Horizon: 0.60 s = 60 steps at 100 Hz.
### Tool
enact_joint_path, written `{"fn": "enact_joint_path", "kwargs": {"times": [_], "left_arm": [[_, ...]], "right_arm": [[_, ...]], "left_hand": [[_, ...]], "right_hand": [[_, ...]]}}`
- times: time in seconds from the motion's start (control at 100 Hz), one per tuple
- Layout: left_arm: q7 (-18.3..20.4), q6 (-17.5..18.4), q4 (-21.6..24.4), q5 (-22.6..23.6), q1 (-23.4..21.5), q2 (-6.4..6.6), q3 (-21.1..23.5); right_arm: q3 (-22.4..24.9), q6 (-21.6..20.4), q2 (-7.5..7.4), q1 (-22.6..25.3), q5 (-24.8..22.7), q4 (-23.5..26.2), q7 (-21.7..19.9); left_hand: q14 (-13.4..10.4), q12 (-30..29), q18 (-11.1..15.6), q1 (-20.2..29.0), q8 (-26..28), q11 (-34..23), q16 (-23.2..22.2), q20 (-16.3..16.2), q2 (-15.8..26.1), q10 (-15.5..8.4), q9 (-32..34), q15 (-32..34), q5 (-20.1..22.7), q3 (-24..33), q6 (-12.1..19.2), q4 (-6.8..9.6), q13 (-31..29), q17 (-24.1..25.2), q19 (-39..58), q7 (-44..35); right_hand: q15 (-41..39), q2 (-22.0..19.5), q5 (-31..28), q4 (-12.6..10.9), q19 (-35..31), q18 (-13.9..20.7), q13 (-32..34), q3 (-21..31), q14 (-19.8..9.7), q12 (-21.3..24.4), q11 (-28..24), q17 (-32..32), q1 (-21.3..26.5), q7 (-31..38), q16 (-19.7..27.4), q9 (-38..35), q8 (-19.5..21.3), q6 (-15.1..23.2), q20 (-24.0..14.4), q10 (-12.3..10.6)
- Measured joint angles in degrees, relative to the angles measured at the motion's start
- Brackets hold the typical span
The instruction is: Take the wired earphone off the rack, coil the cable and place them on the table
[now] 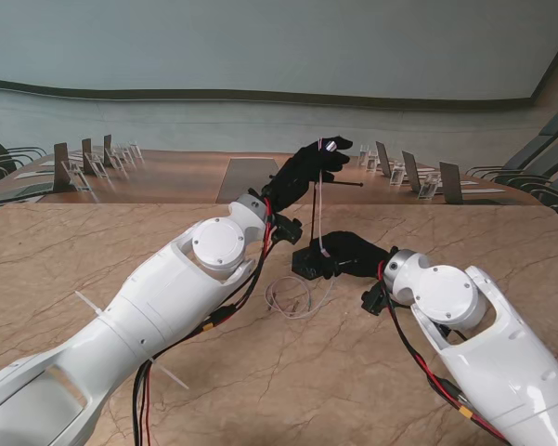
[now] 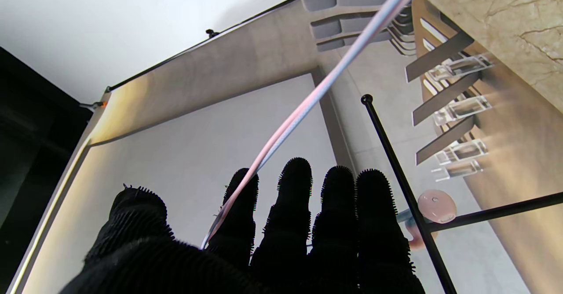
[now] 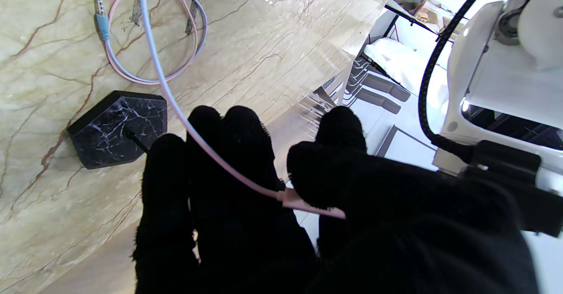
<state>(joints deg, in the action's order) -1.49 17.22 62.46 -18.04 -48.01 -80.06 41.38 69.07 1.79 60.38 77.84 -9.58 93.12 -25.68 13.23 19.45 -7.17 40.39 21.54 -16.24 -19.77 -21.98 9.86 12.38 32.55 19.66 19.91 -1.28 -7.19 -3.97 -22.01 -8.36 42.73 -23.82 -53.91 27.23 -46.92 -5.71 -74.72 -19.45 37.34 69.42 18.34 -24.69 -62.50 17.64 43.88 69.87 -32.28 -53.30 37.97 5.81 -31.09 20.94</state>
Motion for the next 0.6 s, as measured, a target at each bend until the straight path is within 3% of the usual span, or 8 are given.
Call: {"fn": "enact_joint_path", "kwargs": {"times": [0.26,0.6], "left_arm": [[-1.3,0.2,-0.5,1.4,0.1,-0.24,0.0],[-0.5,0.2,-2.4,0.8,0.9,-0.73,-0.5]], "right_arm": [[-0.1,0.4,-0.05,0.0,0.1,0.1,-0.4],[-0.3,1.0,-0.07,0.0,0.3,0.2,-0.8]], "left_hand": [[-1.7,-0.5,2.1,0.0,-0.1,0.5,0.7,1.0,0.0,-0.8,-2.3,-1.9,0.1,0.0,0.0,0.00,1.9,3.3,-2.1,0.0],[-1.8,-0.5,2.4,-1.5,-0.7,1.0,0.7,1.1,0.0,-0.8,-2.3,-2.8,1.0,0.0,0.0,0.00,2.5,4.3,-3.0,0.0]], "right_hand": [[0.0,0.0,0.0,0.0,0.0,-0.1,0.0,0.0,0.1,0.0,0.0,0.0,0.0,0.0,0.0,0.0,-0.4,0.0,0.0,0.1],[0.0,0.0,0.0,0.0,0.0,-0.1,0.0,0.0,0.1,0.0,0.0,0.0,0.0,0.0,0.0,0.0,-0.4,0.0,0.0,0.1]]}}
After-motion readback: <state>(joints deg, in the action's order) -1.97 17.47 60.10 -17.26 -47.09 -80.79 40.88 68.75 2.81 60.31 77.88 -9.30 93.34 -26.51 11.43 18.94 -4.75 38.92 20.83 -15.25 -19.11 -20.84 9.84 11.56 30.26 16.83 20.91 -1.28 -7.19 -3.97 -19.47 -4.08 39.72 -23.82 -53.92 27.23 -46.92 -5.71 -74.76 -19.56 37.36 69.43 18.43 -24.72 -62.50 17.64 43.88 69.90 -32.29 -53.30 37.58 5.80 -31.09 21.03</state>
